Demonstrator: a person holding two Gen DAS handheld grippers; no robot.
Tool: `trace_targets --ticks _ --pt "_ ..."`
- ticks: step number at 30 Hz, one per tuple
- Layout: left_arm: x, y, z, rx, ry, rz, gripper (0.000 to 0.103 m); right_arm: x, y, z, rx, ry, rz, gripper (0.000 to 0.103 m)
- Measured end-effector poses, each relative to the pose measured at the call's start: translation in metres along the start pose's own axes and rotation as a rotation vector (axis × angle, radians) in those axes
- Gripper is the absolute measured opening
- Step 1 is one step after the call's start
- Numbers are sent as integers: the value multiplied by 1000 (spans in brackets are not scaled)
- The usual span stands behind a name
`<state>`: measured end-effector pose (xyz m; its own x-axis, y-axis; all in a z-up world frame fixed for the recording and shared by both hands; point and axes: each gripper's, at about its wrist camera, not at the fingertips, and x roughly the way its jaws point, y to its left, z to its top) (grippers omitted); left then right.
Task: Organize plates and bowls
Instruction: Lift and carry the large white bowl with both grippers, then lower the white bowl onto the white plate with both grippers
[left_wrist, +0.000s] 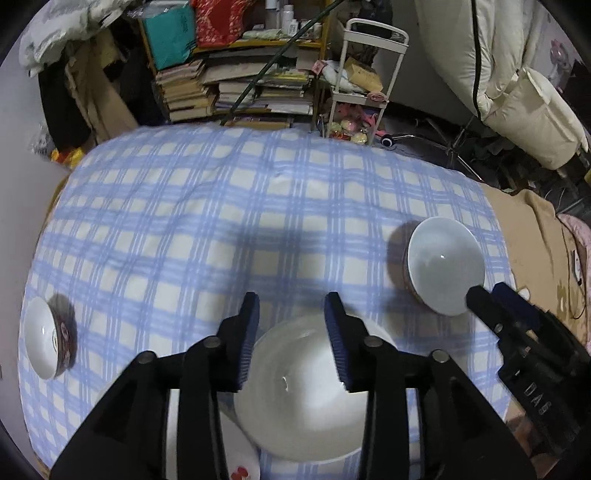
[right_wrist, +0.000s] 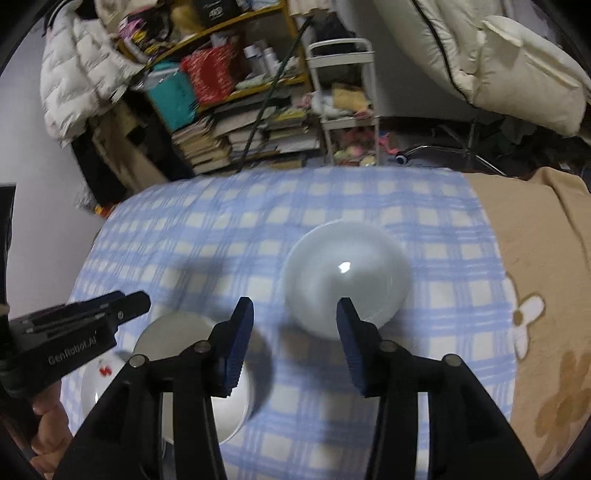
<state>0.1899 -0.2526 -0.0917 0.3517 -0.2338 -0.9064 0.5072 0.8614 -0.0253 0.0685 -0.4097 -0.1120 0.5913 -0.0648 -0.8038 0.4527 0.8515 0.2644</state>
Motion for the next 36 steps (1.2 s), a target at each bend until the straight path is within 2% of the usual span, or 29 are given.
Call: trace_targets --ticks 5,7,8,13,19,24,26,28,29,30,31,35,36 --pt "7 -20 8 56 -46 -6 61 9 -27 13 64 -2 -18 67" --pt "13 -27 13 74 -51 -8 63 11 -37 16 82 -3 -28 79" --pt "18 -32 16 81 -49 -10 63 13 -41 17 92 -5 -30 81" --pt "34 -47 27 87 -28 -38 64 22 -62 20 141 -3 -35 83" --pt "55 -72 36 148 4 -32 65 39 -78 18 161 35 -49 83" --pt "78 -87 33 182 70 -27 65 45 -90 17 186 22 -50 82" --pt "83 -91 31 189 77 -21 65 49 -94 16 203 35 -30 78" --pt "90 -95 28 194 90 -30 63 53 -97 16 207 52 -25 66" --pt "91 -96 27 197 90 -36 51 56 -98 15 208 64 -22 63" --pt "93 -99 26 206 94 -50 41 59 -98 14 212 75 -15 53" --pt "96 -101 26 208 105 -57 37 61 -99 14 218 87 -5 44" --pt "102 -106 26 184 132 -115 11 69 -99 11 233 125 40 26" --pt "104 -107 25 167 165 -150 10 72 -98 11 229 135 44 22"
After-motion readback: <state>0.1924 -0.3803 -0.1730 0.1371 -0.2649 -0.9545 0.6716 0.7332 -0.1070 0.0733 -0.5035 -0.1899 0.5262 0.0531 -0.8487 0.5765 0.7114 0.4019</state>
